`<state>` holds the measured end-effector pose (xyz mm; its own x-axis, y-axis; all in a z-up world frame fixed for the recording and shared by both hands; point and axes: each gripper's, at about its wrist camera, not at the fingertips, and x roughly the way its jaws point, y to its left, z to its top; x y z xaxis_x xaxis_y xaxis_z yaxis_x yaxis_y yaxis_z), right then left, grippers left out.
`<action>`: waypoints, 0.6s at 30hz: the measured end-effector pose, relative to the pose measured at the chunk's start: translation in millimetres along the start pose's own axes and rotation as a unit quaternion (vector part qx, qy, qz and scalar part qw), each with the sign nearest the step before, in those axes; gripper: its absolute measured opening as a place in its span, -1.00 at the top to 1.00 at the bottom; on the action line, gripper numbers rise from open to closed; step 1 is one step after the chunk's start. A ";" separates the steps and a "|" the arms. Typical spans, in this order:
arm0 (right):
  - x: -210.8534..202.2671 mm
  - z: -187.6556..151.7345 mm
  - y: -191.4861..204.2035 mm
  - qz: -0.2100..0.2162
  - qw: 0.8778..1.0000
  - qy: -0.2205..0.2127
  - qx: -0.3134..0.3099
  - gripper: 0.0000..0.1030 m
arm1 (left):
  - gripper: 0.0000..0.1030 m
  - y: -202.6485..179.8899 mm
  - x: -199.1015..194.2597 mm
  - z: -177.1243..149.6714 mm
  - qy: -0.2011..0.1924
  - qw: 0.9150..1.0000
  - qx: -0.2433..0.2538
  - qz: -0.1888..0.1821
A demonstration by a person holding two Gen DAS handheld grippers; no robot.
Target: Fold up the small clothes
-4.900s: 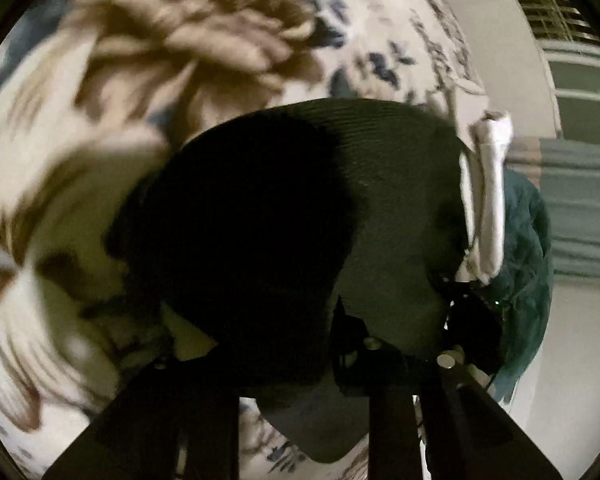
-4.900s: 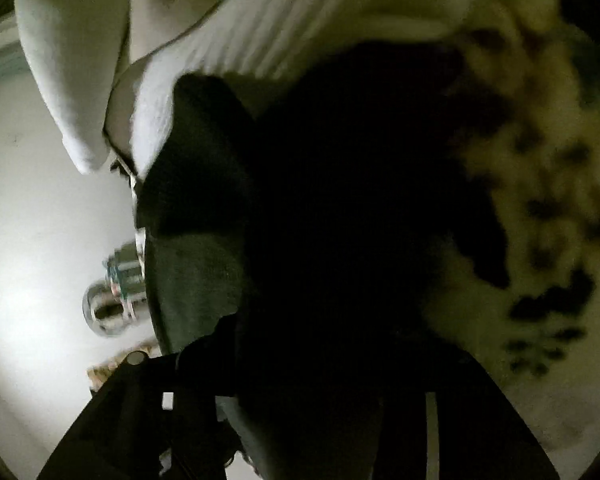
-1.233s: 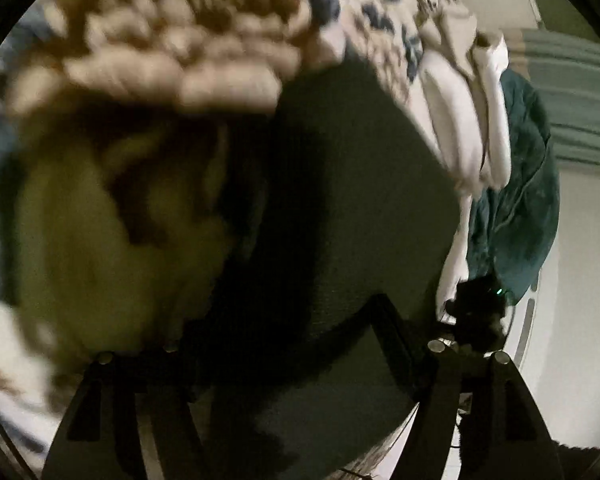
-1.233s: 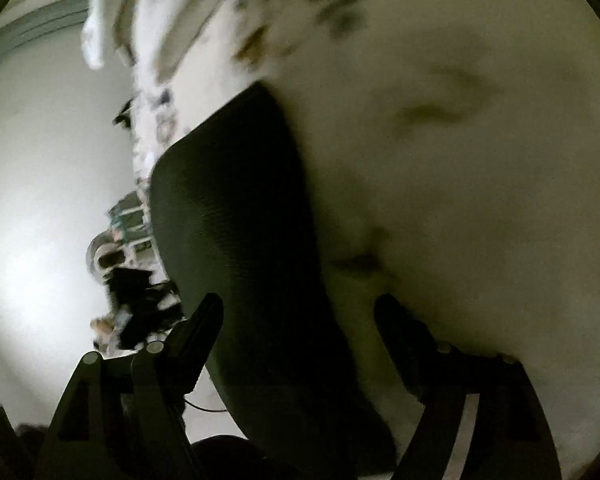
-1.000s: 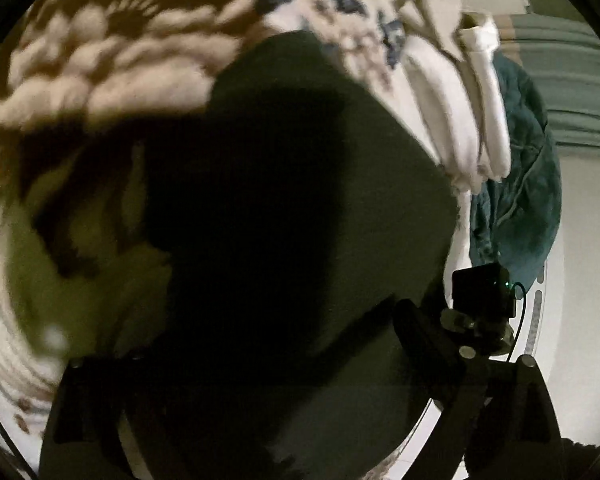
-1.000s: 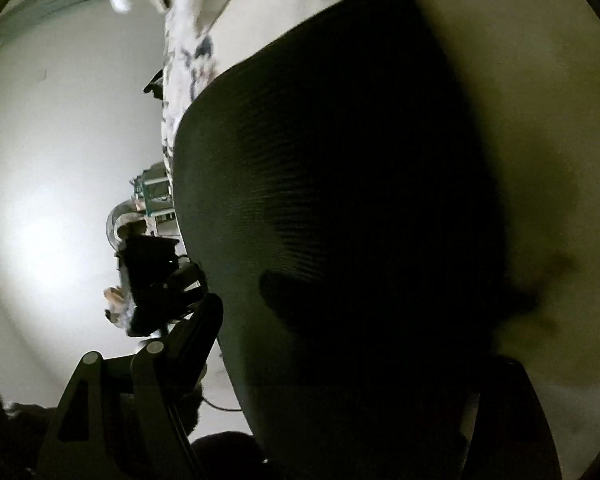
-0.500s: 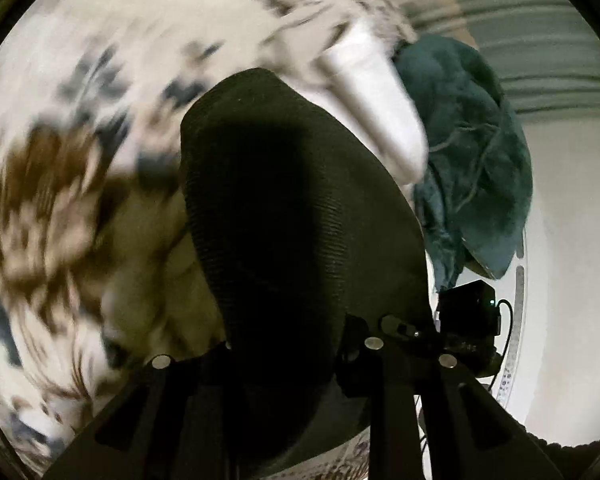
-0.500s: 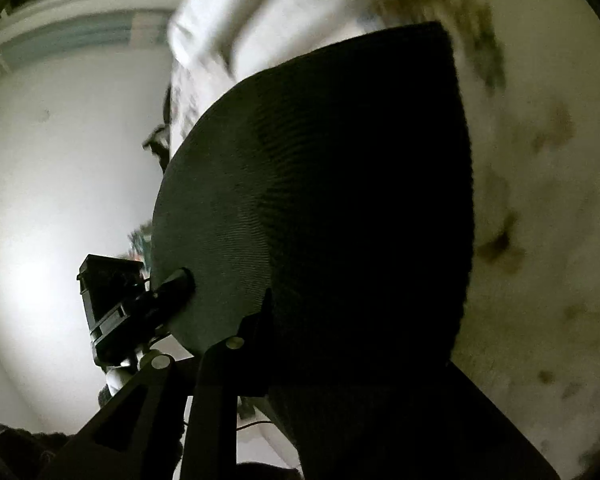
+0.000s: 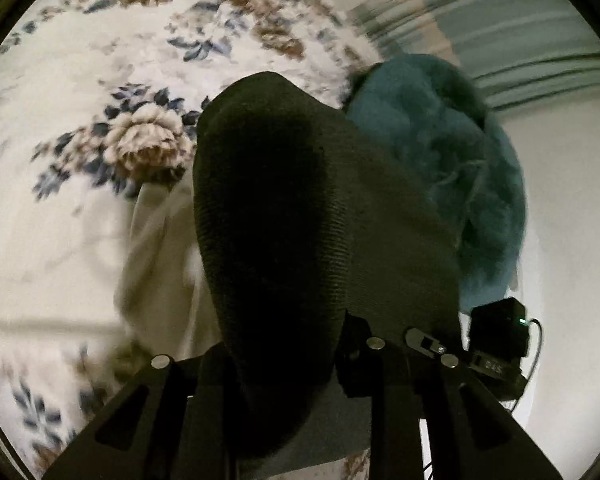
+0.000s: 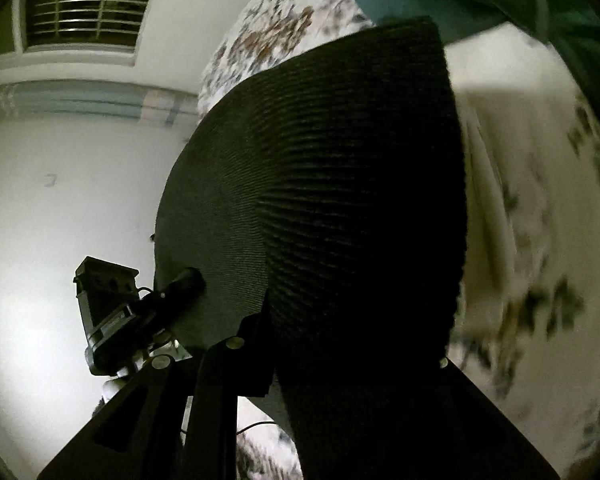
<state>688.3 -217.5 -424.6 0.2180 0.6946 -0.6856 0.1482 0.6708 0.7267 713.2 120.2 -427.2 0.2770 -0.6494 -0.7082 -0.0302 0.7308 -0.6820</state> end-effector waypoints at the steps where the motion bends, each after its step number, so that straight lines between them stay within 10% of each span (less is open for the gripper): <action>1: 11.7 16.3 -2.7 -0.015 1.000 -0.001 -0.001 0.60 | 0.56 5.0 8.1 5.9 0.005 1.000 -0.002 0.009; 8: 37.6 59.8 -35.7 -0.093 0.995 0.020 0.014 0.41 | 0.38 28.8 41.6 29.1 0.034 0.999 -0.005 0.040; 15: -7.0 51.2 -5.7 -0.258 0.964 -0.048 -0.041 -0.85 | 0.10 1.6 7.1 4.4 -0.031 0.979 0.066 0.190; 18: -21.4 20.1 25.5 -0.359 0.925 -0.078 -0.094 -1.00 | -0.76 -11.9 -0.7 -17.2 -0.049 0.966 0.083 0.242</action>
<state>706.8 -220.5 -390.5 0.2672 0.0163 -0.9635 0.1422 0.9882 0.0561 696.8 108.4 -421.8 0.3593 -0.2069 -0.9100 -0.0270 0.9724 -0.2317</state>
